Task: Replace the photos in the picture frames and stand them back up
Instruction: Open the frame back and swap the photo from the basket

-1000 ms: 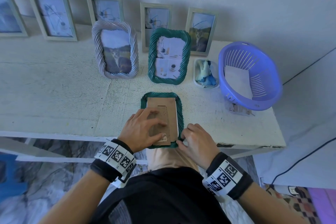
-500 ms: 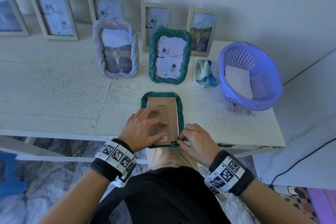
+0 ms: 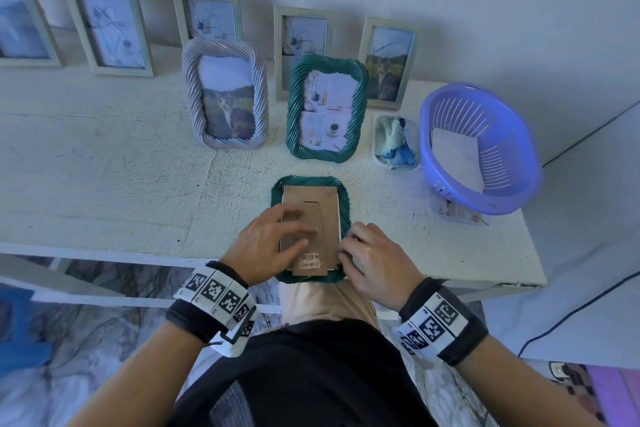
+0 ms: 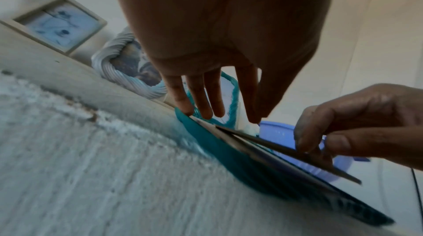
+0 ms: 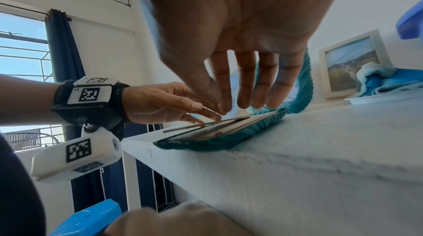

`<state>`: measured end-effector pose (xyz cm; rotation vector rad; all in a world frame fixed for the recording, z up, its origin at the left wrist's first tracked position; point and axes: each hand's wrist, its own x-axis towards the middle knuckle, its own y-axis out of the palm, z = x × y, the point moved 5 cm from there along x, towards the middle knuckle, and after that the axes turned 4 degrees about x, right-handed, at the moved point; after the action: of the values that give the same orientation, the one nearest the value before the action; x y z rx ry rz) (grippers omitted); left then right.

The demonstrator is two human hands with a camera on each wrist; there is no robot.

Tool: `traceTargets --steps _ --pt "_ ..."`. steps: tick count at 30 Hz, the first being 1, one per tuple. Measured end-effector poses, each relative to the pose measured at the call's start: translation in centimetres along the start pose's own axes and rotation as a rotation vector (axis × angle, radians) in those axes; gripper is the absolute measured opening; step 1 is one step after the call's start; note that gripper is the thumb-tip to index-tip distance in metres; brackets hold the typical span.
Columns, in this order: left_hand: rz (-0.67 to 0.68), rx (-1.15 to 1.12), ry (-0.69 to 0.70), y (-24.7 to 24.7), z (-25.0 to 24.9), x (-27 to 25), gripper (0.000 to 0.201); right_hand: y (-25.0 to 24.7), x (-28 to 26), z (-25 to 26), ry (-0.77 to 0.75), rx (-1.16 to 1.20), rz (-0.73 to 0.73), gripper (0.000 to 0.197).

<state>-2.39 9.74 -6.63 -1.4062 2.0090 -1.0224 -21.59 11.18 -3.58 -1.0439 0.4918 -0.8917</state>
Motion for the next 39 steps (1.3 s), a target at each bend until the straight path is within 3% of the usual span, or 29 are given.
traceTargets --steps 2,5,10,21,30,34,39 --pt "-0.091 -0.059 -0.01 -1.1 0.7 -0.2 0.039 -0.1 0.7 0.7 -0.02 -0.006 -0.021 0.019" --pt "-0.172 -0.01 -0.003 -2.5 1.6 -1.3 0.028 0.8 1.8 1.3 -0.037 -0.029 0.049 0.039" --pt "-0.084 0.124 0.032 -2.7 2.0 -4.2 0.024 2.5 2.4 2.0 -0.05 -0.14 0.236 0.061" --pt "0.014 0.23 0.082 -2.3 1.8 -5.1 0.031 3.1 2.0 1.8 -0.055 -0.107 0.19 0.059" --pt "0.147 -0.192 -0.171 -1.7 4.0 -5.6 0.041 3.0 2.0 1.9 -0.048 -0.093 0.174 0.058" --pt "0.195 -0.159 -0.178 -1.0 3.6 -5.5 0.05 3.1 2.0 1.8 -0.044 -0.096 0.17 0.059" --pt "0.131 -0.182 -0.169 -1.4 3.8 -5.5 0.044 3.1 1.9 1.7 -0.045 -0.08 0.17 0.059"
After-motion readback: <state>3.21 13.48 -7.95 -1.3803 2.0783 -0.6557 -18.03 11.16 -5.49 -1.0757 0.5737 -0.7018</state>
